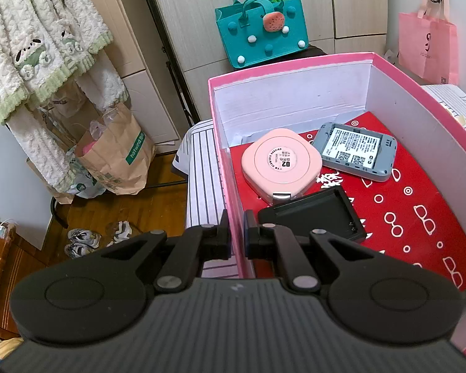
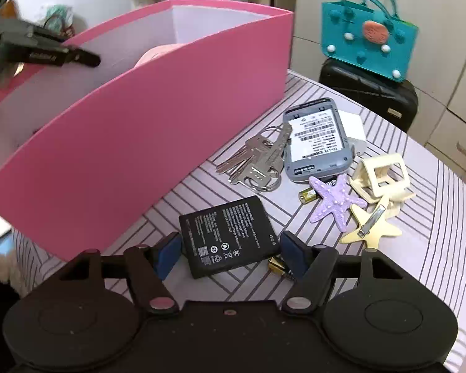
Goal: Organize rigid objects
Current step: 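Move the right gripper back to the table and grasp the black battery, then carry the black battery into the pink box and open the right gripper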
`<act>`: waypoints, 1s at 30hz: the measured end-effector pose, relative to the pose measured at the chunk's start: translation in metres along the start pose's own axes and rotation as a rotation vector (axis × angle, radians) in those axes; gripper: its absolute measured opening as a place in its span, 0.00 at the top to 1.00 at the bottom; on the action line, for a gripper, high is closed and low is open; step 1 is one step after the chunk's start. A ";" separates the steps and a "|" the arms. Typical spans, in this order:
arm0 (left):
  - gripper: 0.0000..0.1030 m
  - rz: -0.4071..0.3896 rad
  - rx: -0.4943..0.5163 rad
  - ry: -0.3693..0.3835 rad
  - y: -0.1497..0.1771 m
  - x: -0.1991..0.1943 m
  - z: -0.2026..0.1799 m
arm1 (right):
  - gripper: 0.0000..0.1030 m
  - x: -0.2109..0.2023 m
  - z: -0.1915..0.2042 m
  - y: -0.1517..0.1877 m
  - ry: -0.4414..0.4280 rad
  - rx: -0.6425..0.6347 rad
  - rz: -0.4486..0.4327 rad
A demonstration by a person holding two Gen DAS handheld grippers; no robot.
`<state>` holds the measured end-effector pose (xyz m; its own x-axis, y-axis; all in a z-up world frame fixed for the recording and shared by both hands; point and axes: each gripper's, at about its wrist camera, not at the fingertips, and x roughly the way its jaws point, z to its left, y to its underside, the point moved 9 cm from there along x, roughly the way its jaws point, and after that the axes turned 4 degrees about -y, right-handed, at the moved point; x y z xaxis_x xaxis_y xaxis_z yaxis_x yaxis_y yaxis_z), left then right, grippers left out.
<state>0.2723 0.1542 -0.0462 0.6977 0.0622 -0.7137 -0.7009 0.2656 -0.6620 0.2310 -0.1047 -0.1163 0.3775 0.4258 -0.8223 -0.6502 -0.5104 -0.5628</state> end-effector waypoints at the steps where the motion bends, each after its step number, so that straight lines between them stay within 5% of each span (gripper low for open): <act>1: 0.94 0.000 -0.001 0.000 0.000 0.000 0.000 | 0.28 0.001 0.000 -0.001 -0.008 -0.015 0.000; 30: 0.93 -0.001 -0.009 0.007 -0.001 -0.001 -0.002 | 0.34 -0.024 -0.018 -0.020 0.069 0.148 -0.147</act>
<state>0.2719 0.1521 -0.0453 0.6973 0.0556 -0.7146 -0.7016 0.2567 -0.6647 0.2464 -0.1179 -0.0867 0.5163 0.4334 -0.7387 -0.6722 -0.3294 -0.6631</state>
